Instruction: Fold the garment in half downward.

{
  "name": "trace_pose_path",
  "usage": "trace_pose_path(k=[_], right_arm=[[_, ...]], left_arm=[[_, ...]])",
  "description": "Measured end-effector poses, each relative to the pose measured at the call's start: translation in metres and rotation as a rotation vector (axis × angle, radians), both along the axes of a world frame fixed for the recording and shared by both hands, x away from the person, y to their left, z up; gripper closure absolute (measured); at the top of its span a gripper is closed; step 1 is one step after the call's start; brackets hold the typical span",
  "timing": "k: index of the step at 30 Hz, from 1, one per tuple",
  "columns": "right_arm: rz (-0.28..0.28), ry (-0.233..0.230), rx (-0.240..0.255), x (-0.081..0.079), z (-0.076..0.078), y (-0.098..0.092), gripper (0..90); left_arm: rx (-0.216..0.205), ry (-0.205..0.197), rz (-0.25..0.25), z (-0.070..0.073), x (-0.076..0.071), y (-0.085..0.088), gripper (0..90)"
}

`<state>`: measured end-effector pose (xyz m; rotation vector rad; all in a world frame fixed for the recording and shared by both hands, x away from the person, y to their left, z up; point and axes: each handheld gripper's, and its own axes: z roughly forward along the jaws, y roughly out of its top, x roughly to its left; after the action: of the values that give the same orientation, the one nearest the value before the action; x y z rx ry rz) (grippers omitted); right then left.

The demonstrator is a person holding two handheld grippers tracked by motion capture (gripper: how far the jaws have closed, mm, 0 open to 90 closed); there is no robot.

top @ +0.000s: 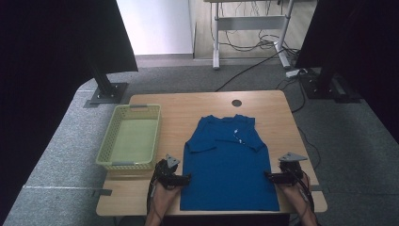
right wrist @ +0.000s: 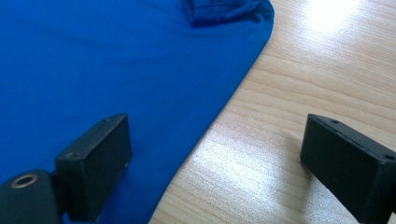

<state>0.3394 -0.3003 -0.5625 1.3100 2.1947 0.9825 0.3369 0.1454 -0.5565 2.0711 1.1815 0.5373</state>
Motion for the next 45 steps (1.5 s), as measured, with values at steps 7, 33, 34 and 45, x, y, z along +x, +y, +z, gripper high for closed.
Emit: trace_pose_path(k=[7,33,34,45], right_arm=[[0.002,-0.021,-0.001,-0.001,0.001,0.000,7.3],[-0.018,-0.011,-0.009,-0.003,0.000,0.000,10.5],[-0.017,-0.003,0.001,-0.005,0.000,-0.001,10.8],[-0.026,-0.036,0.008,-0.012,0.005,-0.006,10.5]], left_arm=[[-0.007,-0.030,0.005,0.003,0.008,-0.006,7.6],[-0.003,-0.006,-0.001,0.000,0.001,-0.010,10.5],[-0.003,-0.006,0.001,0.000,-0.002,-0.010,10.5],[-0.012,-0.007,-0.005,0.007,0.004,-0.013,11.9]])
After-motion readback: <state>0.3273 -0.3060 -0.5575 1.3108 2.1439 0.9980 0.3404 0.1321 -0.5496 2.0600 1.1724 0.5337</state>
